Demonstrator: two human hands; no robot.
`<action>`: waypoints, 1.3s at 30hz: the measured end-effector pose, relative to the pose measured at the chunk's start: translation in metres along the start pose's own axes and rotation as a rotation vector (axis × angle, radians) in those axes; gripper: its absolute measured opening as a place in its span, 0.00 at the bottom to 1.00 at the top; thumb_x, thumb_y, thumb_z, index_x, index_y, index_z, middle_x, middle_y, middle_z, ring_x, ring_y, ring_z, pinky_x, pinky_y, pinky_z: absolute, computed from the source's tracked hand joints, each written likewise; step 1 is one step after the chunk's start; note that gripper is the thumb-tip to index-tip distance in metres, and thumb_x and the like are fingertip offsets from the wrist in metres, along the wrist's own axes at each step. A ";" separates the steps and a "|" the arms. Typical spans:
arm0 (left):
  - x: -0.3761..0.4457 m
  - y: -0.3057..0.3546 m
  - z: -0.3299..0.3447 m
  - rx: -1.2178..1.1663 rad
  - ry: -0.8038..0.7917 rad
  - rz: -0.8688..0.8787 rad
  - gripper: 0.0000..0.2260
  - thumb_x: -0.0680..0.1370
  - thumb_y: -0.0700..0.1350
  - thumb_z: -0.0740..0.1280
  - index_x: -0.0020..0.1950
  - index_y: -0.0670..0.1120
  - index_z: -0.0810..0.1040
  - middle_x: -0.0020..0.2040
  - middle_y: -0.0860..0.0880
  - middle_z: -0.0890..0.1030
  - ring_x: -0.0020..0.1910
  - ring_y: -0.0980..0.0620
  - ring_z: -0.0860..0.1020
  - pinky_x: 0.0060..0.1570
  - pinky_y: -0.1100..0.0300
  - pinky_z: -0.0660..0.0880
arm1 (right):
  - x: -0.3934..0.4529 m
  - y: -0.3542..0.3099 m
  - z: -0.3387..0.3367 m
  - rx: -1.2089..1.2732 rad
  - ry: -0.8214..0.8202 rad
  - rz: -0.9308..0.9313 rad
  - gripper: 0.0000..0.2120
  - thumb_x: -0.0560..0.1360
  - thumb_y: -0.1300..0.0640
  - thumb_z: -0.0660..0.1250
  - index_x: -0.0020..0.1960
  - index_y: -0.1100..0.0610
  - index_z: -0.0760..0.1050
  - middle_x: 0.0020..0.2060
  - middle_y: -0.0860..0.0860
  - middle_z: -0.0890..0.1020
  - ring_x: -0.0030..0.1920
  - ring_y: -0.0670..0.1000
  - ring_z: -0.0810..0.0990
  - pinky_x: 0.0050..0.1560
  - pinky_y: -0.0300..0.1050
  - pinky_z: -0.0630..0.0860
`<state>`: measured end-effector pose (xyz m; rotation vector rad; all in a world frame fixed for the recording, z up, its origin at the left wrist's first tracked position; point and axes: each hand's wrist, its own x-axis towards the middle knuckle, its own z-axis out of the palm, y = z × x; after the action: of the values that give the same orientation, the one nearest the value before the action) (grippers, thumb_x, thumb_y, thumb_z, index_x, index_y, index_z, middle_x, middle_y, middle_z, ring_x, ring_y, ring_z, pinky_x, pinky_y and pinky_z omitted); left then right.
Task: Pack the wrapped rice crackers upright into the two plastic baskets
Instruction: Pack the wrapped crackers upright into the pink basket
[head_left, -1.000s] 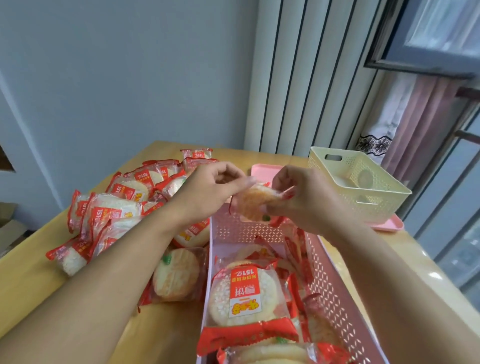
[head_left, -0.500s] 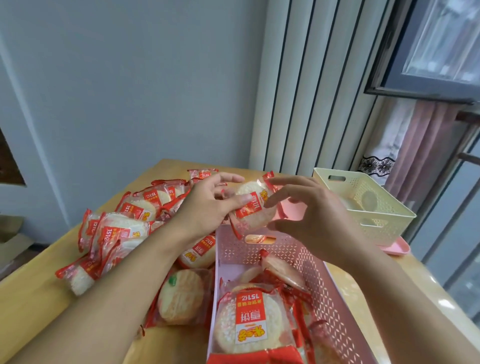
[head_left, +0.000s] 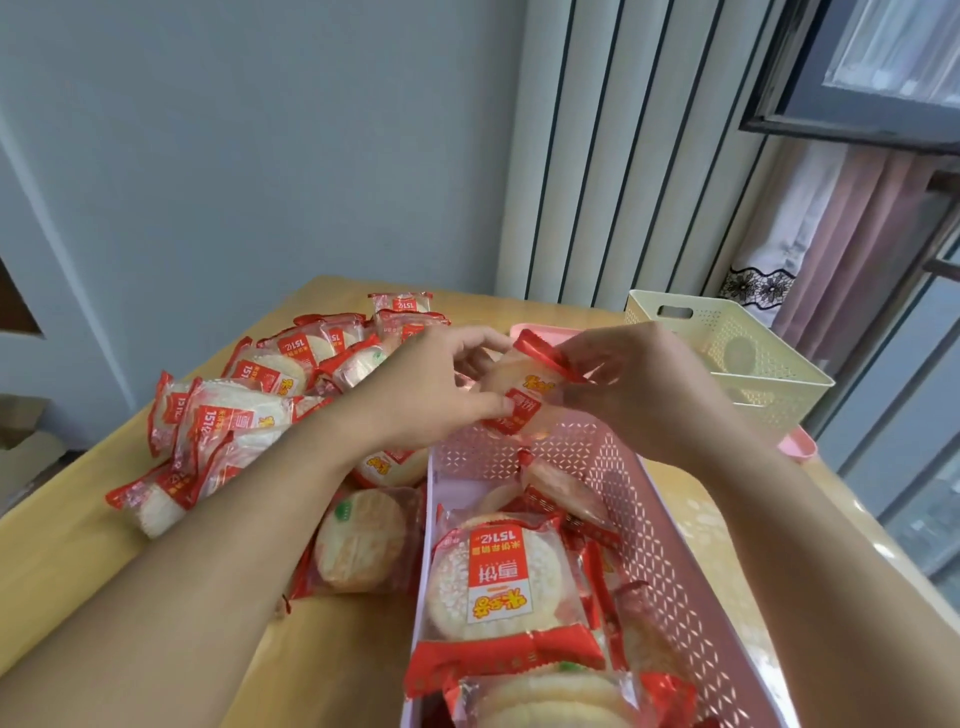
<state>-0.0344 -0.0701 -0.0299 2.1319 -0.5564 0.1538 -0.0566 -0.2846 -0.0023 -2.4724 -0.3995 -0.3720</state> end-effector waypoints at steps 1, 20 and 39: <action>-0.001 0.001 0.001 0.064 -0.041 -0.010 0.23 0.70 0.48 0.80 0.63 0.59 0.79 0.53 0.55 0.84 0.53 0.58 0.81 0.61 0.52 0.77 | -0.001 0.000 0.000 -0.004 -0.016 -0.019 0.09 0.70 0.54 0.79 0.48 0.43 0.85 0.38 0.41 0.85 0.38 0.46 0.80 0.41 0.44 0.76; -0.002 -0.003 0.005 0.209 -0.049 -0.088 0.14 0.69 0.44 0.79 0.50 0.56 0.80 0.54 0.58 0.82 0.55 0.61 0.79 0.60 0.53 0.77 | -0.020 -0.015 -0.009 -0.418 -0.542 -0.049 0.23 0.69 0.44 0.77 0.62 0.41 0.77 0.57 0.40 0.79 0.55 0.46 0.78 0.56 0.48 0.78; 0.001 -0.011 0.017 0.231 -0.068 -0.164 0.15 0.71 0.39 0.73 0.37 0.61 0.82 0.59 0.56 0.83 0.60 0.53 0.79 0.64 0.51 0.76 | 0.001 0.013 0.001 -0.245 -0.166 -0.062 0.13 0.80 0.59 0.66 0.63 0.48 0.77 0.57 0.46 0.82 0.50 0.46 0.77 0.43 0.38 0.75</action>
<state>-0.0302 -0.0787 -0.0482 2.4050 -0.4158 0.0559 -0.0507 -0.2940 -0.0098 -2.7463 -0.5277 -0.2533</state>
